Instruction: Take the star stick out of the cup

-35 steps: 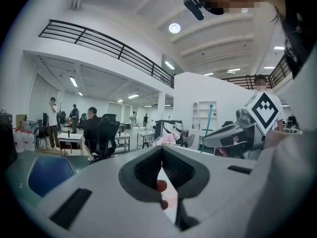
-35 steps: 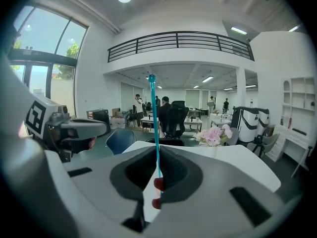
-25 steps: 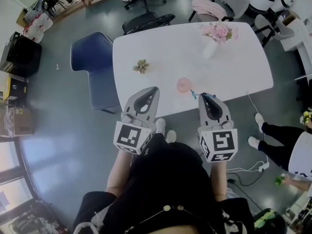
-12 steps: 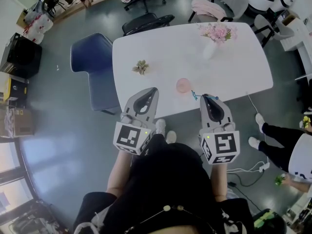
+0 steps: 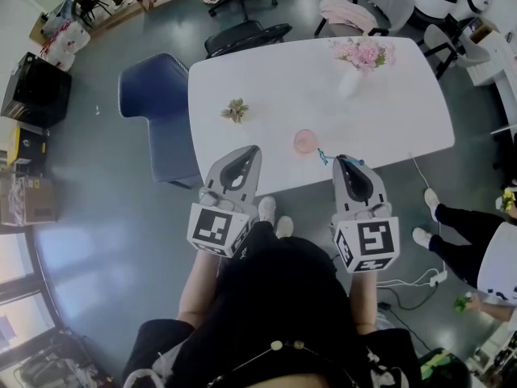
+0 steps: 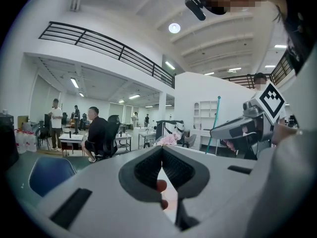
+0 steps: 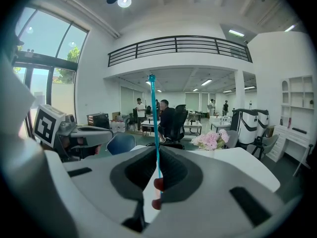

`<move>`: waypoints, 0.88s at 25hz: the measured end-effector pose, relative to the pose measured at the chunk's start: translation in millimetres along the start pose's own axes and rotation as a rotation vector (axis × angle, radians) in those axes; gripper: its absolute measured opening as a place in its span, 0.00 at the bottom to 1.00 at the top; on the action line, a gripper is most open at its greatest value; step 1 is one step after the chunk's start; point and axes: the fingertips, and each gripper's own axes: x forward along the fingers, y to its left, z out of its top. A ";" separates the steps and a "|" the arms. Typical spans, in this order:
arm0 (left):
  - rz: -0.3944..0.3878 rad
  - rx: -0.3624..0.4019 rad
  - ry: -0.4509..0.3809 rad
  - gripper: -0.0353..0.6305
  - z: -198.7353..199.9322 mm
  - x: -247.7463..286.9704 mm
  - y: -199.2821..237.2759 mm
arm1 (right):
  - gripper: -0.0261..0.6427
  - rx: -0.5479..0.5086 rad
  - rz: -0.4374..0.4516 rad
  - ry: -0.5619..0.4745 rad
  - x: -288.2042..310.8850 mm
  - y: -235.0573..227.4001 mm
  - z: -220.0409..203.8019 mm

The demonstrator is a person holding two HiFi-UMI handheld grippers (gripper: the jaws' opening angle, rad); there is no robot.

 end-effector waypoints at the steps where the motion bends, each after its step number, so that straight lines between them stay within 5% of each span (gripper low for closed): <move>1: 0.002 0.000 0.001 0.06 0.1 -0.5 0.4 | 0.06 0.001 0.002 -0.002 0.4 0.0 0.7; 22: 0.020 -0.004 0.011 0.06 -3.7 -1.4 9.0 | 0.06 0.040 0.009 -0.032 7.5 -6.4 5.8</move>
